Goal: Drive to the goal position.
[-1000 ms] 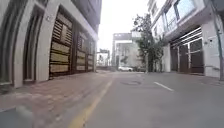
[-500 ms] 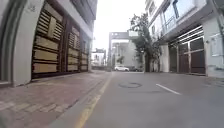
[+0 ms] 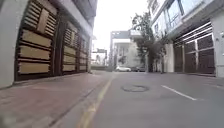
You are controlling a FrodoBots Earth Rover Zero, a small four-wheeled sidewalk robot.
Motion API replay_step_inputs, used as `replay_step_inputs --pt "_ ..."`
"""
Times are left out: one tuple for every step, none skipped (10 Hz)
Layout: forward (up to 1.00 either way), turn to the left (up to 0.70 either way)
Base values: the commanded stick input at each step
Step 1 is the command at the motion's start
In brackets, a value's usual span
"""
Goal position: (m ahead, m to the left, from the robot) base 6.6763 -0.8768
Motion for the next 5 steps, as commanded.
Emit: replay_step_inputs --pt "1.0 -0.11" --pt "1.0 -0.34" --pt "1.0 -0.34" --pt "1.0 -0.34" --pt "1.0 -0.34"
